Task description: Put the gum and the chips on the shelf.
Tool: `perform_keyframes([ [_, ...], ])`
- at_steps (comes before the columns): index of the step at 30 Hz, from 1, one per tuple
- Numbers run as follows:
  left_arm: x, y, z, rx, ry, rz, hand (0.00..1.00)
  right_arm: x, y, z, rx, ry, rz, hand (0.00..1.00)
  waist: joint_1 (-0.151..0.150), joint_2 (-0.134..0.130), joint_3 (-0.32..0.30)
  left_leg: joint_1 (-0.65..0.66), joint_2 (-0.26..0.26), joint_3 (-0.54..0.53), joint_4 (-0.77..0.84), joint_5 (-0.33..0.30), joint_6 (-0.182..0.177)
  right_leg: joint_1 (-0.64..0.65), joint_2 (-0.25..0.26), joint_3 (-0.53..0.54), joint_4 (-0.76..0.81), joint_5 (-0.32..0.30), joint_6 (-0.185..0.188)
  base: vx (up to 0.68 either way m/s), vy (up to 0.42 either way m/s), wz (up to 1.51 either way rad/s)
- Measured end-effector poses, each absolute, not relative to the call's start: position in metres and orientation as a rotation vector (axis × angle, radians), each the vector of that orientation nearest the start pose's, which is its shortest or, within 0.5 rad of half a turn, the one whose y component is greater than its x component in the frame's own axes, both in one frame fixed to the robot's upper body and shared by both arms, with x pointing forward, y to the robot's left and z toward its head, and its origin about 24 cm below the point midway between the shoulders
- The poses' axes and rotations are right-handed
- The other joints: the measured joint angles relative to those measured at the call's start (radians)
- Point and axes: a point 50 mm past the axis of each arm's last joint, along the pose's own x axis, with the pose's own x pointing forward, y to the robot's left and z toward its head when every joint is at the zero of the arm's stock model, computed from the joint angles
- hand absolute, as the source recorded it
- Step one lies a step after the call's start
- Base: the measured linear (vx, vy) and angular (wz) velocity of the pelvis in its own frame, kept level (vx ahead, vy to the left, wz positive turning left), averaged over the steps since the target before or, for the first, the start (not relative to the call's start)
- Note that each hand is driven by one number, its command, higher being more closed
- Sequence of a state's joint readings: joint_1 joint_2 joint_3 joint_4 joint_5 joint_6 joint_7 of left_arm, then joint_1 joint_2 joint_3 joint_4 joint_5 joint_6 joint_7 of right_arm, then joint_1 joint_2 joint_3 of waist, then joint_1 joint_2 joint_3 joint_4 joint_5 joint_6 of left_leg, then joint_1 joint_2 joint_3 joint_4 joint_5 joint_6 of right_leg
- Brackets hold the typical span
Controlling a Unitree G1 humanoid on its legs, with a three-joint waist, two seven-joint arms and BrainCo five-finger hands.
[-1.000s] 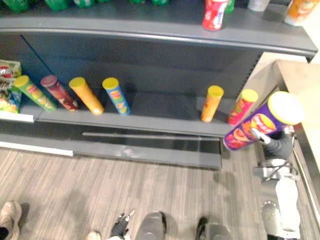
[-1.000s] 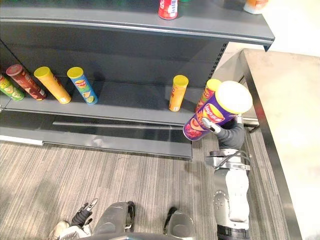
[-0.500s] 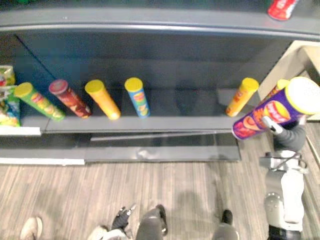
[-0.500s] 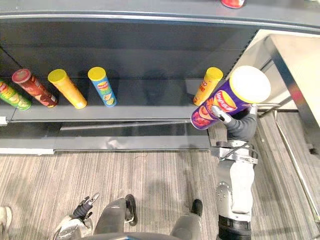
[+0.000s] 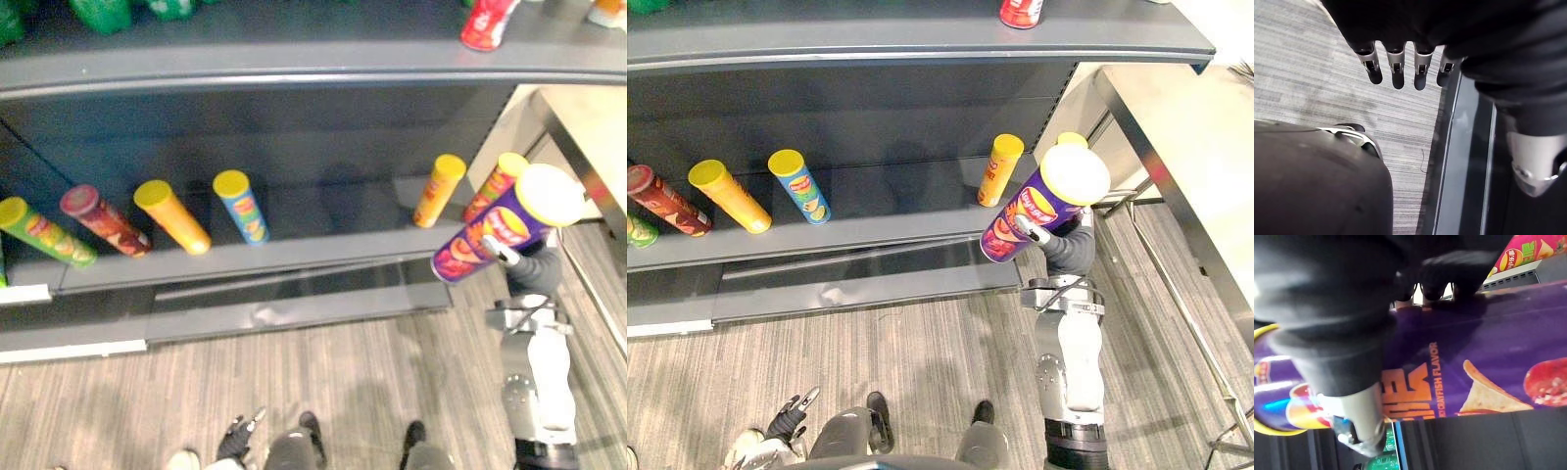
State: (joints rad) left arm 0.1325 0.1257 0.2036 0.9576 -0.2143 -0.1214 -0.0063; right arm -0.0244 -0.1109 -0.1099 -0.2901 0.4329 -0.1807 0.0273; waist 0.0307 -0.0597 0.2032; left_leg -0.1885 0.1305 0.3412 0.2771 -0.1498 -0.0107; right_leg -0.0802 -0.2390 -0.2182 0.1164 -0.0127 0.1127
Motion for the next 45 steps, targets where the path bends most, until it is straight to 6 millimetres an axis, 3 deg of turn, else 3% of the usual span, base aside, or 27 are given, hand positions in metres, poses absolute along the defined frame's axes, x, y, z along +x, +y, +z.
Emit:
perform_keyframes([
  [3,0.098,0.234,-0.146,-0.153,0.912,0.404,0.00,0.239,-0.189,0.130,0.299,-0.498,0.000,1.00,-0.002,-0.011,0.009,-0.001,-0.006,-0.039,-0.048,0.042,-0.023,0.014,0.008,-0.020,-0.009,-0.061,0.030,-0.09,-0.173,0.32],
  [11,0.093,0.234,-0.147,-0.158,0.926,0.417,0.00,0.233,-0.181,0.116,0.297,-0.430,0.033,1.00,-0.004,-0.006,0.011,0.051,0.013,-0.082,-0.287,0.209,-0.067,-0.010,0.066,-0.073,-0.008,-0.071,0.007,-0.03,-0.119,0.18],
  [16,0.098,0.231,-0.146,-0.109,0.923,0.366,0.00,0.243,-0.166,0.098,0.259,-0.343,0.076,1.00,-0.002,0.001,0.015,0.043,0.003,-0.089,-0.319,0.229,-0.070,-0.028,0.066,-0.079,-0.008,-0.071,0.007,0.05,-0.016,0.04],
  [21,0.122,0.223,-0.139,-0.085,0.856,0.315,0.00,0.260,-0.152,0.079,0.166,-0.229,0.093,1.00,0.003,0.023,0.030,-0.016,-0.016,-0.128,-0.295,0.233,-0.065,-0.052,0.048,-0.108,-0.006,-0.070,0.007,0.01,0.032,0.26],
  [26,0.155,0.208,-0.124,-0.066,0.740,0.246,0.00,0.290,-0.138,0.095,0.095,-0.265,0.107,1.00,0.021,0.066,0.102,-0.077,-0.016,-0.157,-0.248,0.230,-0.061,-0.092,0.040,-0.115,0.031,-0.072,0.007,-0.07,0.028,0.13],
  [32,0.181,0.197,-0.106,-0.067,0.617,0.219,0.00,0.319,-0.136,0.103,-0.051,-0.264,0.017,1.00,0.056,0.114,0.183,-0.159,-0.020,-0.185,-0.202,0.240,-0.049,-0.189,0.015,-0.121,0.146,-0.104,0.004,-0.09,0.021,0.10],
  [40,0.189,0.200,-0.101,-0.049,0.582,0.283,0.00,0.344,-0.144,0.144,-0.074,-0.379,-0.139,1.00,0.066,0.133,0.221,-0.202,-0.035,-0.205,-0.215,0.272,-0.035,-0.249,-0.013,-0.134,0.204,-0.114,0.002,-0.03,0.014,0.11],
  [45,0.195,0.203,-0.097,-0.040,0.562,0.325,0.00,0.346,-0.152,0.145,-0.058,-0.376,-0.216,1.00,0.086,0.134,0.222,-0.211,-0.038,-0.213,-0.224,0.279,-0.035,-0.264,-0.017,-0.139,0.218,-0.120,-0.002,0.00,0.002,0.04],
])
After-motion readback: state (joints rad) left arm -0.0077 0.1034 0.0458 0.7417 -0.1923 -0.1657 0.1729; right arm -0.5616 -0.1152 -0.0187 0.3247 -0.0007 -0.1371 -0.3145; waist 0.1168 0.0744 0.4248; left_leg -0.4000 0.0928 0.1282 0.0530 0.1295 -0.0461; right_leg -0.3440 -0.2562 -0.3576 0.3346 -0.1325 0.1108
